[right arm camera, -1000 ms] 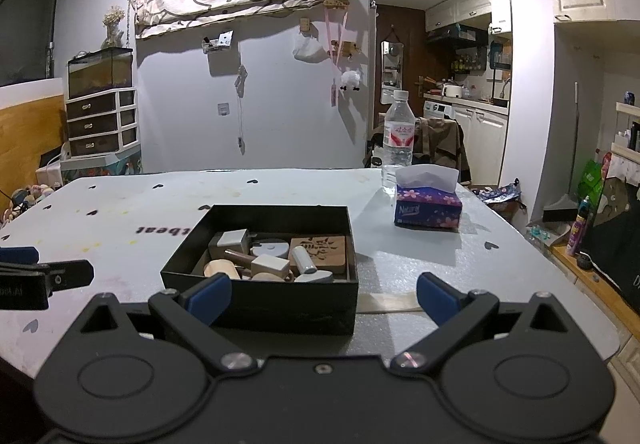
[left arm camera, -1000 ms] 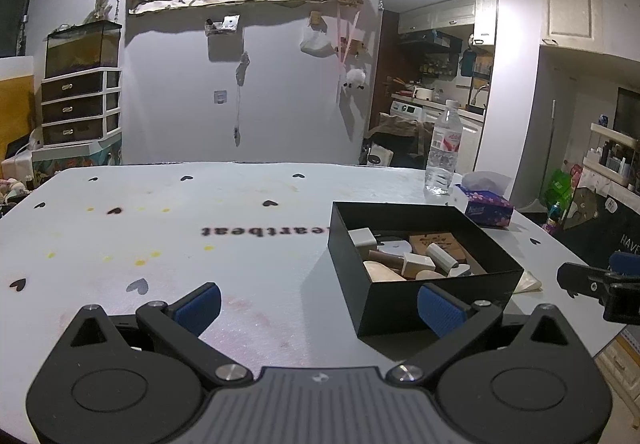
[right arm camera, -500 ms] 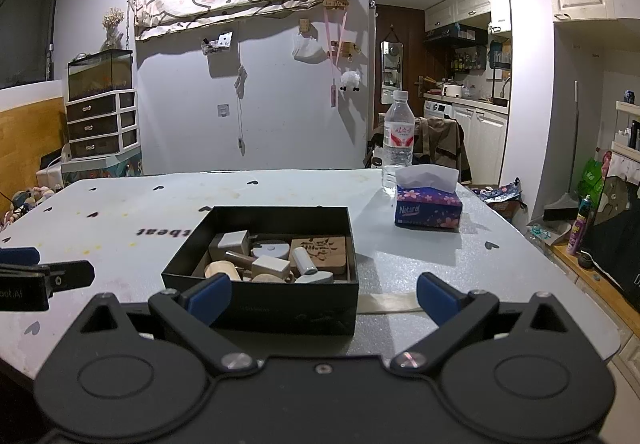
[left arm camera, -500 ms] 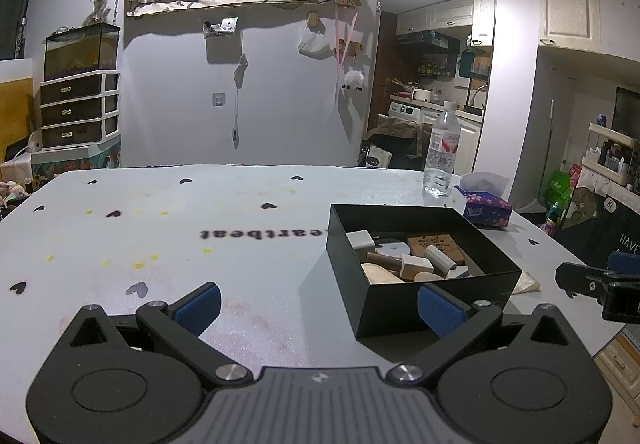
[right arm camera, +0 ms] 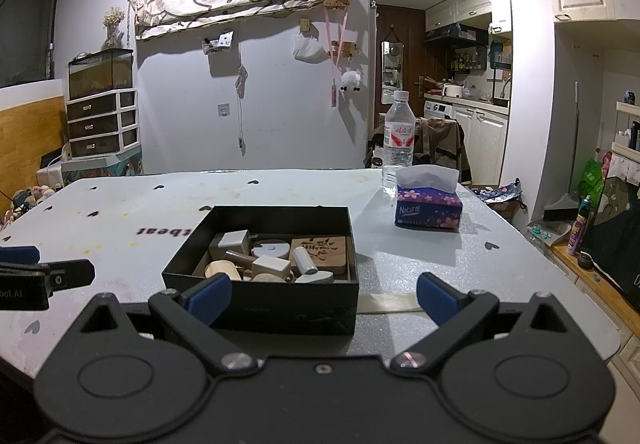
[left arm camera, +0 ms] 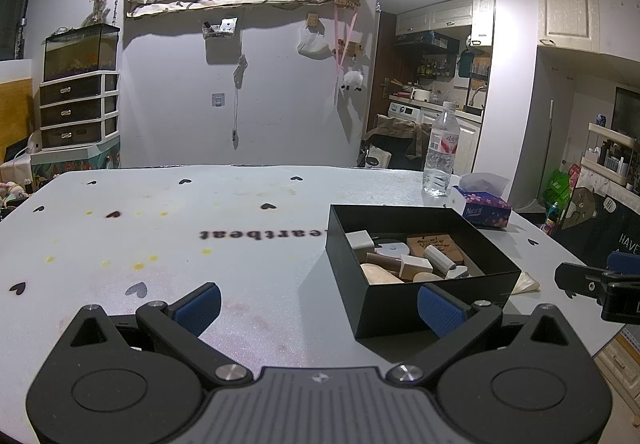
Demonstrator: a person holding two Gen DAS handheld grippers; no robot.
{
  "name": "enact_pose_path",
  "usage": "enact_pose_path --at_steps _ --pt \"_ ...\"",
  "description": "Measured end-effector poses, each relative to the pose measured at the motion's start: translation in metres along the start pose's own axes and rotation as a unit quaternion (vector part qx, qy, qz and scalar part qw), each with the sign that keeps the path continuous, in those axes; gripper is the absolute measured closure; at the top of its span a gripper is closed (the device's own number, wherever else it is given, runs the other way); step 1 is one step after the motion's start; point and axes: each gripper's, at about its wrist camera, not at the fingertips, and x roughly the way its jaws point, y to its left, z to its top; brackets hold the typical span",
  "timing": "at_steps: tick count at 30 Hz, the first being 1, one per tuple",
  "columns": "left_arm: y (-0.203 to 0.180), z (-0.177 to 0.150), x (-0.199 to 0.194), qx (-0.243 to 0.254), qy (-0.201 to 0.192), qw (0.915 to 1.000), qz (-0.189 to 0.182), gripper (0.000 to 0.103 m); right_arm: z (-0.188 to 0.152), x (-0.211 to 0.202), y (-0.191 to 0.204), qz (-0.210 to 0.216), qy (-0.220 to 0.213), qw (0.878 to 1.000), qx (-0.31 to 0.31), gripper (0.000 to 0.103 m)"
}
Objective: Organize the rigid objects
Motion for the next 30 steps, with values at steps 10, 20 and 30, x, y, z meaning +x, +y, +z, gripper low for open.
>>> enact_pose_path --at_steps 10,20,30 --pt "-0.0005 0.0008 -0.0004 0.001 -0.001 1.0000 0.000 0.000 0.0003 -0.0005 0.0004 0.001 -0.001 1.000 -0.001 0.003" --pt "-0.0009 0.0006 -0.0004 0.000 -0.001 1.0000 0.000 0.000 0.0005 -0.0016 0.0018 0.002 -0.001 1.000 -0.002 0.003" --pt "-0.0011 0.0004 -0.0003 0.000 -0.001 1.0000 0.000 0.000 0.0005 -0.0015 0.0017 0.002 -0.001 1.000 -0.002 0.003"
